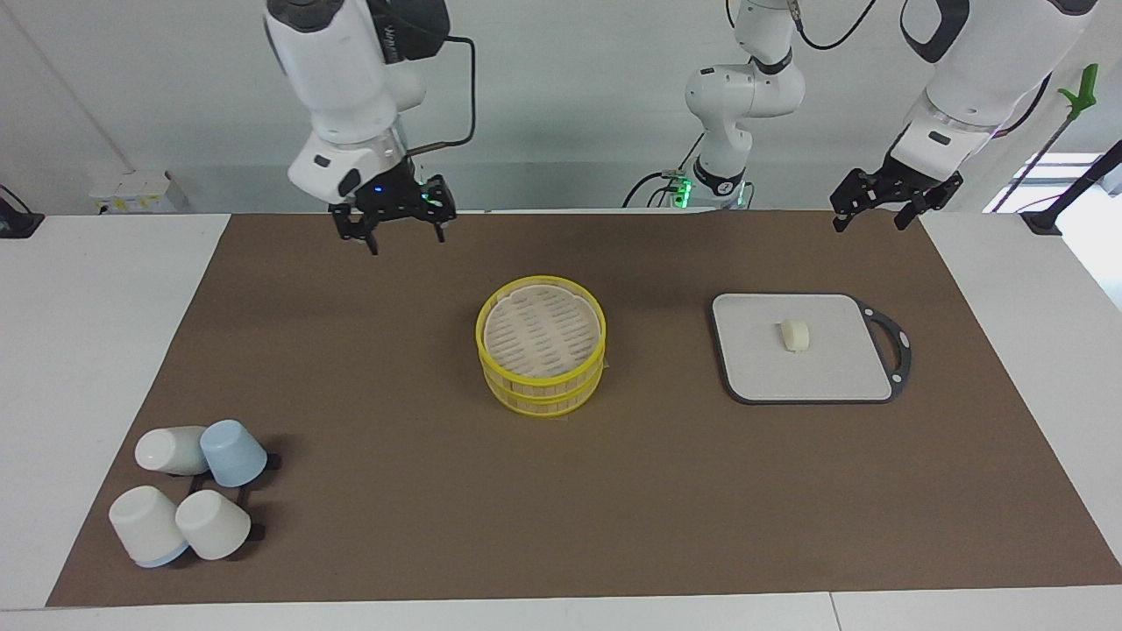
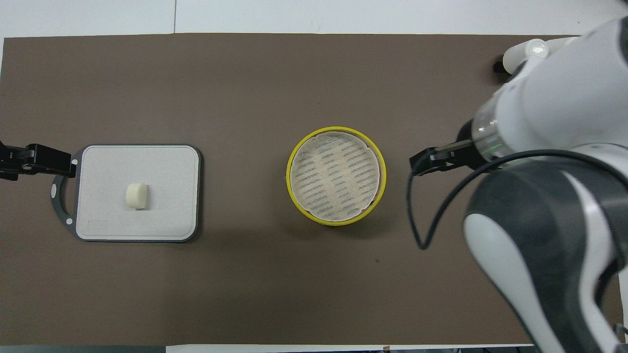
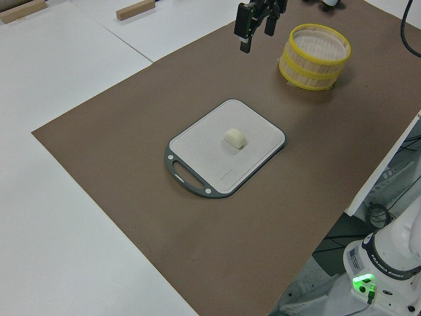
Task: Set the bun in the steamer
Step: 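Reach the right gripper to the rim of the steamer lid, then lift the steamer lid with the right gripper while the left gripper grasps the bun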
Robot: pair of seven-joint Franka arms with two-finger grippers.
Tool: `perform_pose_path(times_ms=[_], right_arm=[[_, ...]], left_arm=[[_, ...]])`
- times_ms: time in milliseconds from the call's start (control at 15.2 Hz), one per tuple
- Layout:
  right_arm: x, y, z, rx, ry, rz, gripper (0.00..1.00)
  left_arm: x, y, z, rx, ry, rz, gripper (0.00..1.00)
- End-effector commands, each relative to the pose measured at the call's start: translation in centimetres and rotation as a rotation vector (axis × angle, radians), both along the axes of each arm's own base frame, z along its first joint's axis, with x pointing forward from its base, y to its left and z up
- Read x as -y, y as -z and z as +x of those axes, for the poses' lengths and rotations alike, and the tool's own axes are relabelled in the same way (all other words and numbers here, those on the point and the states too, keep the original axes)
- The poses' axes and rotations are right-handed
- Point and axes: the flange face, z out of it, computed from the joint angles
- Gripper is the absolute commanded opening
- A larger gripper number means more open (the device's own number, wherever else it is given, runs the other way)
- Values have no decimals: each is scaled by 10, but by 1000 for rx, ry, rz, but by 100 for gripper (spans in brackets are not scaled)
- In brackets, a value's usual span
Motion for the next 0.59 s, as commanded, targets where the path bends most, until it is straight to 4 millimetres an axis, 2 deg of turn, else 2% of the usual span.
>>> perform_pose_path(times_ms=[0, 66, 132, 197, 263, 329, 395, 526], right_arm=[[-124, 43, 36, 5, 56, -21, 100], [-155, 60, 39, 28, 82, -11, 100], [-179, 76, 38, 52, 93, 7, 100], [-204, 100, 35, 63, 92, 14, 100], [-225, 119, 31, 73, 93, 19, 100], [-241, 127, 27, 115, 79, 26, 100], [-243, 142, 23, 114, 70, 12, 100], [-241, 151, 19, 99, 64, -8, 100]], left_arm=[[-12, 52, -23, 29, 19, 6, 100], [-20, 83, -33, 46, 38, 5, 100], [-28, 121, -41, 52, 52, 4, 100], [-33, 150, -46, 57, 70, 3, 100], [-36, 181, -49, 60, 85, 2, 100], [-36, 216, -49, 57, 84, 2, 100], [-36, 239, -47, 73, 77, 4, 100], [-31, 268, -43, 74, 70, 4, 100]])
